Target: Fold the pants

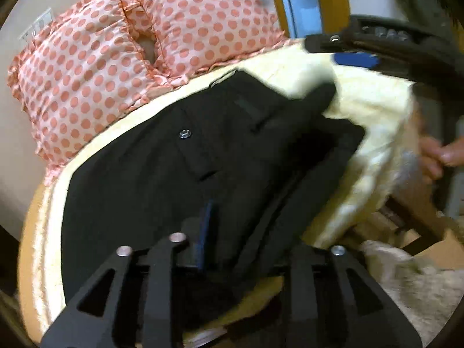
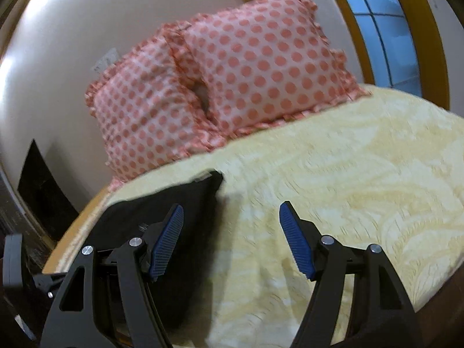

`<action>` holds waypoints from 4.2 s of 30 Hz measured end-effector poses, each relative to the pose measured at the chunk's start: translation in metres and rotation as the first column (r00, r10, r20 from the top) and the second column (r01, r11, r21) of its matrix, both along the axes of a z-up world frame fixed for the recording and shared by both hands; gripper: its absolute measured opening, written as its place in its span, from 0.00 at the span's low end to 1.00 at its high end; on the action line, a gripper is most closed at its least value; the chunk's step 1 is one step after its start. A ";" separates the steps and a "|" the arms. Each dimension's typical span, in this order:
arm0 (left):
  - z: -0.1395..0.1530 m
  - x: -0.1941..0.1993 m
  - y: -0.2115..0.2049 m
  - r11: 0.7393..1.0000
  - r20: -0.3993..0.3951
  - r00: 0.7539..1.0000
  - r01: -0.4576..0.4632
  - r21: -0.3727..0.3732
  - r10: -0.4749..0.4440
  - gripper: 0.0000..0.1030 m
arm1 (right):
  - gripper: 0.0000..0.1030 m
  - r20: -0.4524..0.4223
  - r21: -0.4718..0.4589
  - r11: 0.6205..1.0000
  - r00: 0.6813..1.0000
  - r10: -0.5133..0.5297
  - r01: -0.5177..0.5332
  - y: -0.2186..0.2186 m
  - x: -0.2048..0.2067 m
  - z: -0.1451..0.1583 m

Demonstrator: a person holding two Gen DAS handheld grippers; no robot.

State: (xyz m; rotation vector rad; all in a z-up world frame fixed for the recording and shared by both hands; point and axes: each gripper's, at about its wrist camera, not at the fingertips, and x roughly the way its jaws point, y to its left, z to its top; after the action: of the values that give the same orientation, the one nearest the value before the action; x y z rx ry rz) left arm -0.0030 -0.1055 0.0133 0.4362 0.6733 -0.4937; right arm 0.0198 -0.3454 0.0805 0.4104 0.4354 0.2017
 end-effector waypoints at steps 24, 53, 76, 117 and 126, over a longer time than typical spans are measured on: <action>-0.003 0.043 0.151 0.840 -0.164 0.946 -0.323 -0.436 0.279 0.89 | 0.72 -0.361 0.184 0.970 0.907 0.219 -0.161 0.040 0.094 -0.060; 0.009 0.147 0.196 0.806 -0.426 0.857 -0.459 -0.375 0.290 0.15 | 0.21 -0.272 0.149 0.926 0.886 0.376 -0.347 0.058 0.096 -0.058; 0.011 0.270 0.157 0.785 -0.423 0.797 -0.562 -0.259 0.431 0.38 | 0.36 -0.427 -0.030 0.981 0.890 0.161 -0.191 0.040 0.217 -0.068; 0.000 0.052 0.114 0.842 -0.059 0.850 -0.527 -0.116 0.524 0.98 | 0.99 -0.310 -0.356 0.921 0.950 0.041 -0.155 0.127 0.034 -0.082; -0.018 0.045 0.129 0.828 -0.125 0.841 -0.541 -0.149 0.527 0.98 | 0.99 -0.294 -0.413 0.902 0.956 0.000 -0.127 0.145 0.017 -0.089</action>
State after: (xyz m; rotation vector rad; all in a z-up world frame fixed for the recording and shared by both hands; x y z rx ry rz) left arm 0.0419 0.0239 -0.0044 0.0428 0.7843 -0.0319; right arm 0.0367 -0.2002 -0.0083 -0.0130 0.7642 0.1037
